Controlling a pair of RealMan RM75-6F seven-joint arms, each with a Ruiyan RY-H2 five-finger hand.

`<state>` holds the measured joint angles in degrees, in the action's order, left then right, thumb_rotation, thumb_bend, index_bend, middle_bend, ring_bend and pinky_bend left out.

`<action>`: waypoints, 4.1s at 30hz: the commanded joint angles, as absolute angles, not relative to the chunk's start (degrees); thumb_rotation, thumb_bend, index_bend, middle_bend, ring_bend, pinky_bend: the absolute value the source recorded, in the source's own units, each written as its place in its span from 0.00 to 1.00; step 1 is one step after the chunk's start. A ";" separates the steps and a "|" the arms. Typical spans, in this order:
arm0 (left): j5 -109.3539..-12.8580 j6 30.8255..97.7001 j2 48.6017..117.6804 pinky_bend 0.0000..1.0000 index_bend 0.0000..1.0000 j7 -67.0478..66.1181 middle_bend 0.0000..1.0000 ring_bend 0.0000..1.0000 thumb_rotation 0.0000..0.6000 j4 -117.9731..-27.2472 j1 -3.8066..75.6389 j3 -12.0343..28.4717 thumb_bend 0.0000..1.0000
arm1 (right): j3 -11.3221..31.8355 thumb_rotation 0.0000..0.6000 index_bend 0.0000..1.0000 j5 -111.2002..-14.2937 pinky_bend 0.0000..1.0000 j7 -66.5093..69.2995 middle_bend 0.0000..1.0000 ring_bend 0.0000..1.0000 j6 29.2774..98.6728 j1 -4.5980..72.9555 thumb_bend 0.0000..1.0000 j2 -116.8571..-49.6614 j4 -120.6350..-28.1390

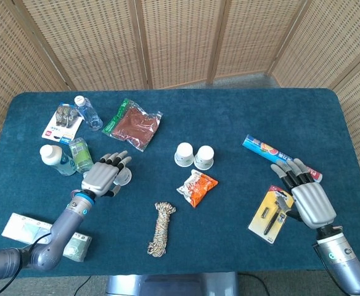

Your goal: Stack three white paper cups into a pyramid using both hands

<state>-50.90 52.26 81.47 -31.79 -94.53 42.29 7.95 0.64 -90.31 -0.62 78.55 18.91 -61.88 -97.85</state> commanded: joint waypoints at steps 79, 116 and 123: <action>-23.59 43.27 94.47 0.49 0.38 -38.87 0.07 0.09 1.00 -73.57 82.73 17.24 0.46 | 0.76 1.00 0.01 -91.24 0.00 9.42 0.00 0.00 80.30 12.50 0.49 -60.33 -93.12; -17.67 42.86 95.07 0.28 0.24 -41.38 0.00 0.00 1.00 -72.97 88.08 14.24 0.46 | 1.08 1.00 0.00 -91.70 0.00 13.20 0.00 0.00 81.47 11.00 0.48 -60.00 -91.32; -18.09 43.25 94.33 0.27 0.24 -40.76 0.00 0.00 1.00 -74.50 88.22 14.32 0.46 | 1.09 1.00 0.00 -91.94 0.00 13.42 0.00 0.00 81.85 10.74 0.48 -59.88 -91.32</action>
